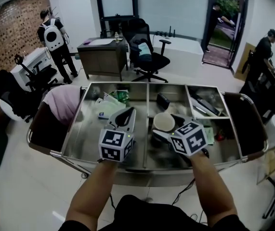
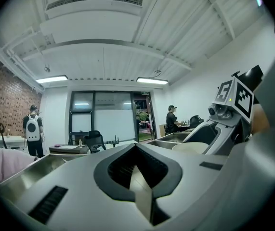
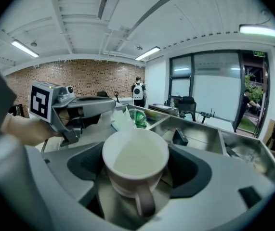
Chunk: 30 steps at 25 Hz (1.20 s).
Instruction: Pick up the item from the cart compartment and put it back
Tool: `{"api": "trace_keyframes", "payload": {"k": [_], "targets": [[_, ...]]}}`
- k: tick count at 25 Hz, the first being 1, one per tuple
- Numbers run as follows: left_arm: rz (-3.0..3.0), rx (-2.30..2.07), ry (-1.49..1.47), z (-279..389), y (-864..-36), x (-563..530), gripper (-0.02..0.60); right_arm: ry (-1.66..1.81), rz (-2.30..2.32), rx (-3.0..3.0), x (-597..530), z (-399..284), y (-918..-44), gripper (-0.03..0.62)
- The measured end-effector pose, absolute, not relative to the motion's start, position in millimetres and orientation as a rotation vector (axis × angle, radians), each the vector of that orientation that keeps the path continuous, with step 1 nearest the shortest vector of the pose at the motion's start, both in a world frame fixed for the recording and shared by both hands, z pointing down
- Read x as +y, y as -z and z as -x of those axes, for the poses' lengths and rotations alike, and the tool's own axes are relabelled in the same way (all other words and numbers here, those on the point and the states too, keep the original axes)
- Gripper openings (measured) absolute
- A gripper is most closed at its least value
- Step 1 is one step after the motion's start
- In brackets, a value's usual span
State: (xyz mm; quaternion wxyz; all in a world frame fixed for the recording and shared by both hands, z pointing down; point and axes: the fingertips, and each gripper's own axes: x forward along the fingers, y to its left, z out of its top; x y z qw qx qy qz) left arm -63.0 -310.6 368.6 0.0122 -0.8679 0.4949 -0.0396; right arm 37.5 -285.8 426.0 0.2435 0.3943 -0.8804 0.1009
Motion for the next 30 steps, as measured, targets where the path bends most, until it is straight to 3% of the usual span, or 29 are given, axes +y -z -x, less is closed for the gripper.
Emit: {"api": "trace_keyframes", "payload": {"k": [10, 12, 16, 23, 25, 26, 27, 30], "targets": [[2.735, 1.525, 0.152, 61.8, -380.4, -311.6, 0.000, -0.252, -1.112, -2.367, -292.2, -35.3, -439.3, 0.437], [2.734, 1.523, 0.158, 60.6, -380.4, -310.7, 0.000, -0.229, -1.124, -2.383, -291.6, -35.4, -432.9, 0.474], [2.727, 1.522, 0.161, 62.2, -382.3, -312.3, 0.000, -0.226, -1.155, -2.414, -293.4, -37.9, -422.8, 0.474], [2.725, 1.527, 0.172, 62.4, -383.6, -312.0, 0.000, -0.252, -1.176, -2.445, -289.1, -47.3, -417.4, 0.414], [2.724, 1.532, 0.173, 62.7, -383.7, -311.4, 0.000, -0.244, -1.220, -2.470, -287.7, -52.5, -410.5, 0.355], [2.721, 1.535, 0.171, 63.0, -383.1, -310.9, 0.000, -0.241, -1.259, -2.498, -287.3, -56.4, -403.9, 0.238], [2.715, 1.538, 0.164, 63.2, -381.3, -309.9, 0.000, -0.249, -1.298, -2.536, -286.7, -60.6, -396.8, 0.014], [2.677, 1.536, 0.144, 63.4, -369.8, -303.7, 0.000, -0.282, -1.345, -2.613, -282.5, -68.9, -386.2, 0.014]]}}
